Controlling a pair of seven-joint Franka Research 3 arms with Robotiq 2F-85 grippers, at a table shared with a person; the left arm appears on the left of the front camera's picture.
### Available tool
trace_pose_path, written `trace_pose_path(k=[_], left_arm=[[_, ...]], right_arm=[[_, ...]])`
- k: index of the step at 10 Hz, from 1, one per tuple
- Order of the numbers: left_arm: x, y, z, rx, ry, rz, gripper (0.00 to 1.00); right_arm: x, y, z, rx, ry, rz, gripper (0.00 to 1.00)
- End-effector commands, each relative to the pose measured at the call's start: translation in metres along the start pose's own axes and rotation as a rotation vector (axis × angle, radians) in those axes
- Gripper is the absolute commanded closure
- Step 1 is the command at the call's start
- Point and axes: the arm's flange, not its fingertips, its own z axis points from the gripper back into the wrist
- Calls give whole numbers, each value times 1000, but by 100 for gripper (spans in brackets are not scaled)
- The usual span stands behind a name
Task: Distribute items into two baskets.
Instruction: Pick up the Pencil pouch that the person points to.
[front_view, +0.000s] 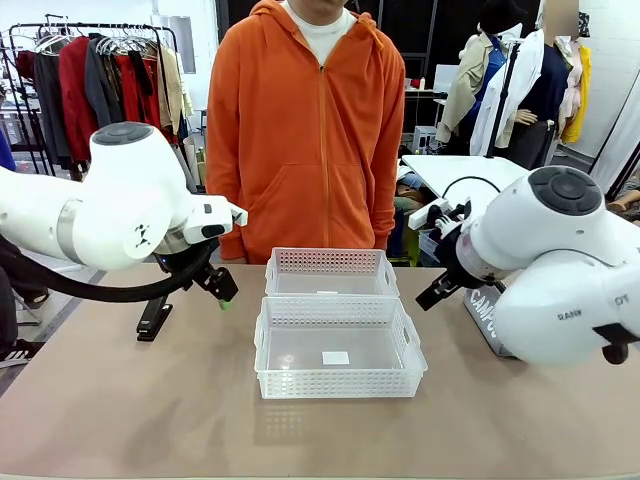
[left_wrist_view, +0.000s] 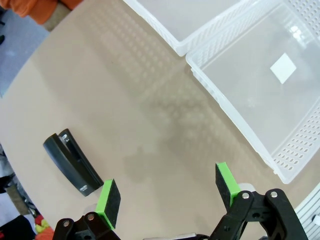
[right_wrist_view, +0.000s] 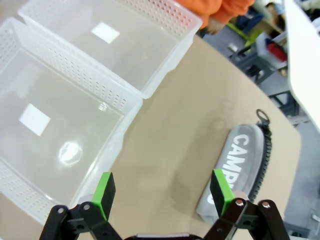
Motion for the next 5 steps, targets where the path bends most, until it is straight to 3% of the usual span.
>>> trace_pose_path(k=[1, 5], left_arm=[[-3, -2, -6, -3, 6, -3, 0], [-3, -2, -6, -3, 6, -3, 0]], right_arm=[[-4, -15, -8, 23, 8, 9, 0], [-4, -15, -8, 23, 8, 9, 0]])
